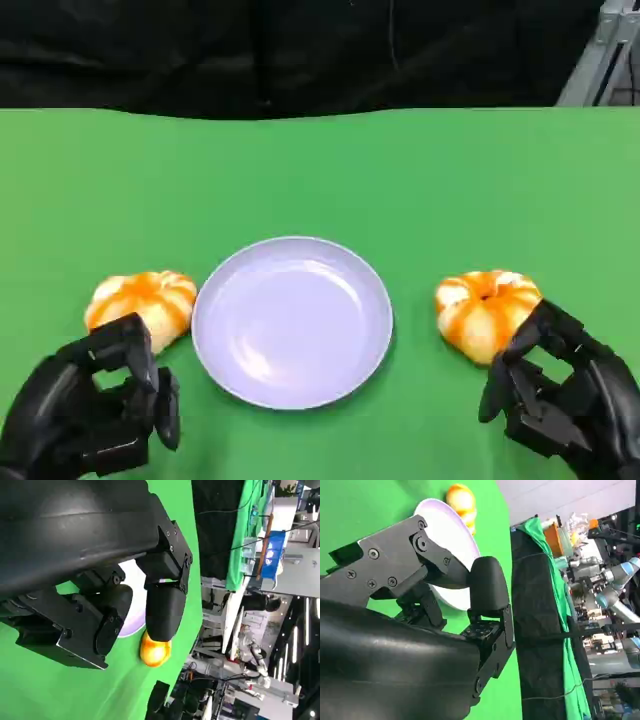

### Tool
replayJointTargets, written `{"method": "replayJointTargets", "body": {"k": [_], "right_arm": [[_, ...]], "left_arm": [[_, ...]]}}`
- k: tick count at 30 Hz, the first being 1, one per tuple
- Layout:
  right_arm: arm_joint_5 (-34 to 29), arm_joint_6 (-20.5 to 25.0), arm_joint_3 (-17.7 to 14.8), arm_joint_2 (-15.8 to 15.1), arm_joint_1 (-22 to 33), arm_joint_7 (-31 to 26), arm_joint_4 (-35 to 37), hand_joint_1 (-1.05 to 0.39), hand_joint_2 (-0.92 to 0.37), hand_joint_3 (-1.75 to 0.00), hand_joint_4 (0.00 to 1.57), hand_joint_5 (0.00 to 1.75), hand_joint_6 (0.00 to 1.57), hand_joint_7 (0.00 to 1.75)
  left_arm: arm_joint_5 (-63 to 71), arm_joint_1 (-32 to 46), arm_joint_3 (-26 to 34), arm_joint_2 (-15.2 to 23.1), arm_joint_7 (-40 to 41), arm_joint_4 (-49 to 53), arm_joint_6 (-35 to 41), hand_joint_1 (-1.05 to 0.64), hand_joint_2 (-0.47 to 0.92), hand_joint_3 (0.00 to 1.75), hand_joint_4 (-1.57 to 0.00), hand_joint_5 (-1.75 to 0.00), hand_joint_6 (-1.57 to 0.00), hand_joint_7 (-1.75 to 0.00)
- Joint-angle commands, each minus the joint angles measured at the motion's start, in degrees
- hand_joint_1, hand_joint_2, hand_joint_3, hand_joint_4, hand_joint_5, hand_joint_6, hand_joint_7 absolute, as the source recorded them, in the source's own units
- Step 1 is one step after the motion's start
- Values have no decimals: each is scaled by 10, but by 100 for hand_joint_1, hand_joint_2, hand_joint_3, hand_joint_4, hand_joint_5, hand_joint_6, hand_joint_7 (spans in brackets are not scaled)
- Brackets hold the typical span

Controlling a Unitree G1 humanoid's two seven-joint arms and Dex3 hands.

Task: Grasp the bread from the table and place it into the plate.

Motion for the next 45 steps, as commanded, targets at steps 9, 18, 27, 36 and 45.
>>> {"method": "replayJointTargets", "body": {"k": [9, 18, 27, 36, 45], "right_arm": [[2, 9, -1, -12, -2, 1, -6, -16, -59, -109, 84, 175, 63, 168], [4, -5, -4, -10, -6, 5, 5, -15, -59, -108, 85, 175, 64, 167], [4, -1, -4, -8, -8, 5, 4, -15, -60, -107, 85, 175, 65, 166], [-1, -2, -3, -8, -9, 1, 3, -14, -61, -106, 85, 175, 65, 167], [0, -6, -3, -7, -10, 5, 6, -13, -62, -106, 84, 175, 63, 167]], "left_arm": [[-3, -3, 6, 6, 2, 6, 1, 10, 57, 147, -95, -175, -78, -175], [11, -2, 8, -5, 15, 7, -29, 10, 54, 147, -90, -175, -72, -175], [213, -26, 2, 10, 125, 41, -226, -44, 90, 28, -40, -58, -62, -28], [513, -66, -32, 108, 274, -13, -189, -79, 92, 18, -22, -20, -46, -1], [657, -176, -117, 189, 330, 86, -147, -81, 91, 1, -31, -8, -50, -1]]}}
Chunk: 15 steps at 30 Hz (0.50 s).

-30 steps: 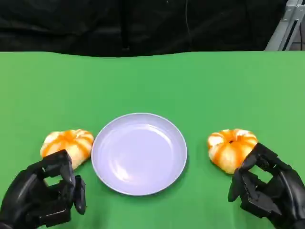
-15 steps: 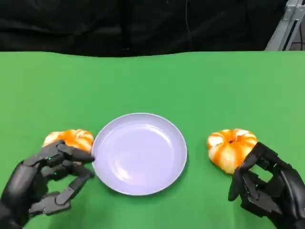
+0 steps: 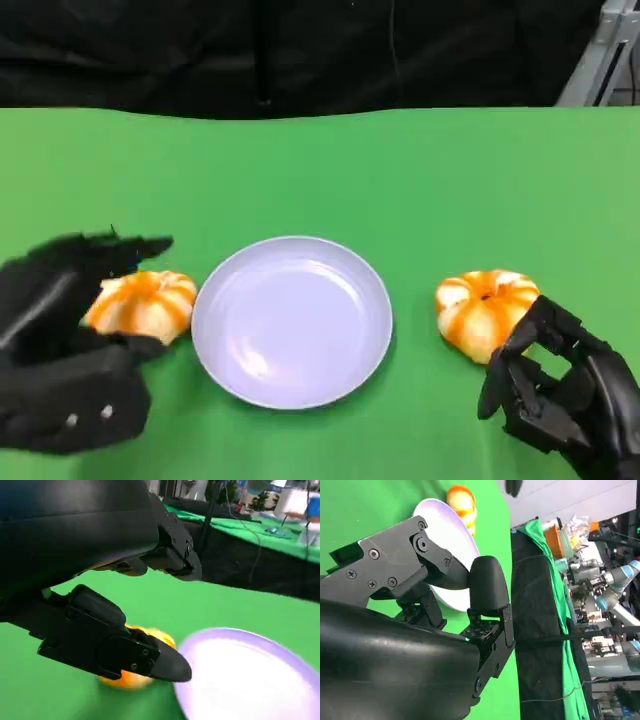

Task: Grasp the bread from the table and place it into the plate.

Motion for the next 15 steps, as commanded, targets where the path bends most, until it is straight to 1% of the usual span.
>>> {"method": "replayJointTargets", "body": {"k": [1, 3, 6, 11, 15], "right_arm": [[2, -6, -2, -6, -2, 0, 1, -13, -62, -106, 84, 175, 63, 167], [1, -4, -2, -6, -3, -1, 0, -14, -62, -106, 84, 175, 63, 167], [-4, -16, -1, -2, -3, -3, 5, -13, -63, -106, 84, 175, 63, 167], [-2, -11, -2, -2, -4, -5, 5, -14, -63, -104, 84, 175, 64, 168], [-3, -4, -2, -2, -3, -12, 2, -14, -62, -104, 85, 175, 65, 167]], "left_arm": [[35, -50, -45, 30, 25, 77, 9, -81, 91, 1, -32, -7, -50, -1], [42, -70, -64, 38, 35, 110, 6, -81, 92, 1, -33, -7, -48, 0], [62, -123, -107, 44, 39, 200, 5, -84, 92, 4, -35, -6, -49, 0], [66, -172, -158, 37, 58, 315, -17, -85, 92, 7, -38, -5, -50, 0], [64, -192, -187, 32, 75, 367, -24, -87, 92, 9, -38, -4, -49, 0]]}}
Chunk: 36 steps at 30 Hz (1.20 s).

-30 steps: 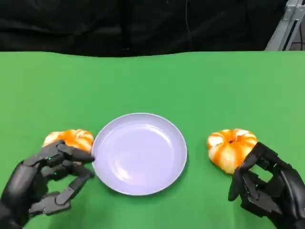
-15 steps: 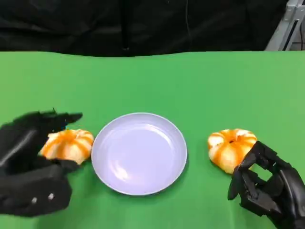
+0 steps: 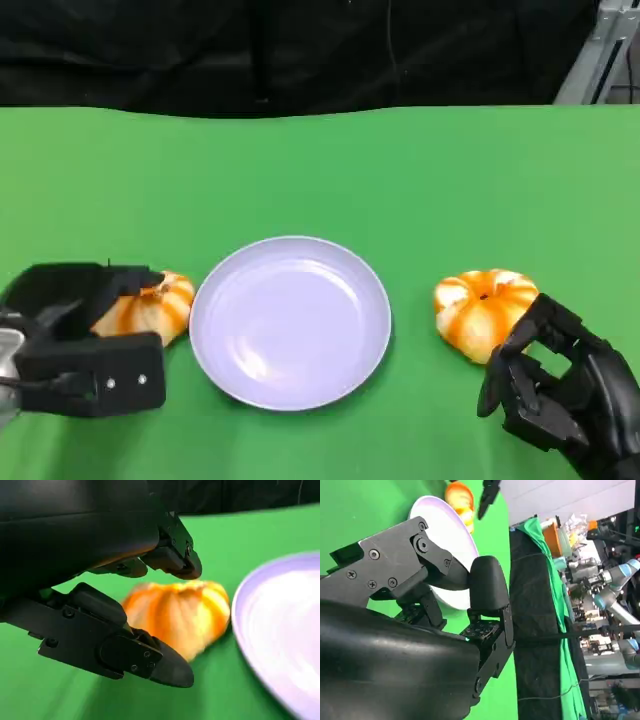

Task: Grasp the bread from the table and place it into the plate.

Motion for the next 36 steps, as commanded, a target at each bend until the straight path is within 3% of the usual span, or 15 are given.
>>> {"method": "replayJointTargets", "body": {"k": [1, 10, 14, 15, 16, 18, 19, 20, 21, 22, 24, 25, 28, 36], "right_arm": [[1, 6, -2, -5, -1, -8, -2, -14, -62, -104, 85, 175, 65, 167], [6, 12, 0, -8, -2, -1, -5, -13, -63, -106, 85, 175, 64, 167], [3, 2, -1, -8, -2, 3, -1, -13, -63, -106, 84, 175, 62, 168], [3, 3, -1, -7, -2, 2, -1, -13, -63, -105, 84, 175, 63, 168], [2, 5, -1, -7, -2, 0, -2, -13, -63, -105, 84, 175, 63, 168], [2, 15, 0, -7, -1, -5, -6, -14, -63, -105, 84, 175, 64, 168], [3, 17, -1, -7, -1, -5, -6, -14, -63, -104, 84, 175, 64, 168], [3, 14, -1, -6, -2, -6, -5, -14, -63, -104, 84, 175, 64, 167], [1, 10, -1, -6, -2, -6, -4, -13, -63, -103, 84, 175, 64, 167], [0, 8, -1, -6, -2, -7, -3, -13, -63, -103, 84, 175, 64, 166], [2, 1, -2, -7, -3, -1, 3, -13, -64, -103, 84, 175, 64, 166], [4, 0, -3, -7, -4, 1, 5, -14, -64, -102, 84, 175, 64, 166], [4, -1, -3, -9, -4, 4, 5, -14, -64, -102, 83, 175, 64, 166], [3, -2, -6, -8, -5, 2, 9, -14, -62, -102, 84, 175, 64, 167]], "left_arm": [[-2, -25, -25, 3, 22, 48, -7, -87, 92, 9, -38, -4, -49, 0], [-4, -62, -68, -21, 83, 166, -23, -83, 92, 17, -43, -4, -51, -1], [-22, -66, -70, -29, 86, 179, -20, -70, 92, 22, -45, -3, -52, -1], [-26, -65, -70, -31, 94, 181, -21, -50, 92, 22, -54, -6, -58, -3], [-33, -63, -67, -35, 106, 182, -23, -41, 92, 22, -59, -7, -61, -4], [-46, -58, -59, -43, 137, 185, -30, -13, 92, 26, -91, -14, -87, -10], [-53, -55, -56, -46, 150, 184, -27, -8, 92, 27, -99, -20, -96, -12], [-57, -52, -54, -49, 164, 182, -25, -5, 92, 30, -99, -47, -107, -12], [-59, -50, -53, -50, 176, 178, -23, -2, 92, 30, -89, -101, -116, -22], [-60, -49, -52, -51, 185, 176, -21, 0, 92, 31, -79, -144, -94, -87], [-65, -46, -47, -51, 201, 164, -10, 2, 92, 32, -69, -168, -62, -153], [-68, -46, -44, -51, 206, 159, -8, 3, 92, 32, -67, -171, -55, -163], [-82, -40, -33, -47, 203, 134, -3, 3, 92, 33, -66, -174, -49, -173], [-98, -29, -5, -31, 189, 49, 25, 1, 92, 32, -64, -175, -49, -171]]}}
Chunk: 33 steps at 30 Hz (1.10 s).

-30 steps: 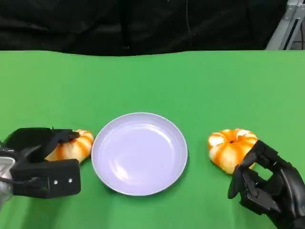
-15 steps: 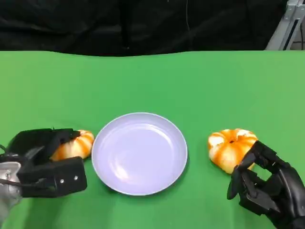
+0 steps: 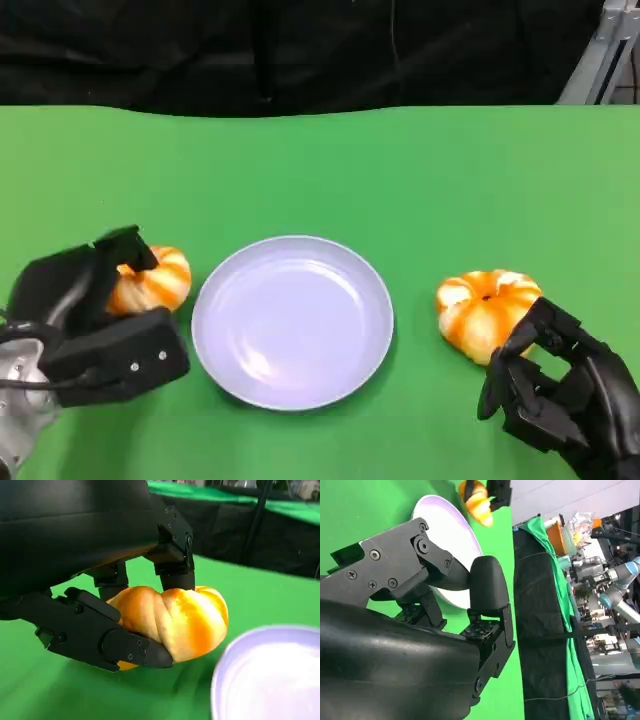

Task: Grasp the bread from the table and place it into the plate.

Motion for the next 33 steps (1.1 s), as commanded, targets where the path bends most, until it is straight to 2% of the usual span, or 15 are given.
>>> {"method": "replayJointTargets", "body": {"k": [1, 3, 6, 8, 10, 14, 16, 21, 28, 33], "right_arm": [[5, -9, -4, -7, -4, 3, 2, -14, -62, -103, 84, 175, 65, 167], [7, -9, -5, -7, -4, 5, 4, -14, -63, -104, 84, 175, 65, 167], [4, -9, -5, -8, -4, 5, 3, -14, -62, -104, 84, 175, 65, 166], [4, -7, -5, -9, -3, 5, 1, -14, -61, -104, 84, 175, 64, 166], [3, -9, -5, -8, -3, 5, 2, -14, -61, -104, 83, 175, 64, 166], [4, -6, -5, -7, -3, 3, 1, -15, -61, -104, 84, 175, 64, 166], [3, -3, -4, -6, -3, 1, -2, -15, -61, -104, 84, 175, 65, 166], [2, -10, -3, -3, -7, 2, 6, -15, -62, -103, 84, 175, 64, 166], [-2, -21, -2, -5, -10, 4, 13, -14, -63, -103, 84, 175, 64, 168], [-2, -22, -1, -3, -10, 2, 14, -15, -63, -104, 84, 175, 63, 168]], "left_arm": [[-15, 8, 21, 20, -13, -52, 15, 0, 92, 31, -64, -175, -50, -171], [-18, 12, 25, 22, -16, -72, 13, -2, 92, 31, -66, -175, -54, -168], [-20, 23, 30, 22, -26, -119, 5, -4, 91, 32, -68, -175, -66, -154], [-20, 34, 31, 17, -35, -159, 9, -3, 83, 47, -70, -172, -74, -144], [-10, 45, 26, 13, -37, -202, 13, 0, 78, 57, -67, -174, -71, -149], [6, 60, 14, 1, -43, -260, 13, 6, 71, 63, -68, -175, -65, -162], [7, 61, 9, -5, -58, -276, 16, 6, 70, 67, -68, -175, -66, -162], [11, 55, -12, -25, -64, -267, -7, 4, 72, 65, -68, -175, -69, -155], [17, 53, -35, -55, -98, -266, 9, -4, 77, 60, -65, -175, -71, -148], [16, 40, -45, -65, -103, -228, -4, -5, 80, 58, -65, -175, -67, -154]]}}
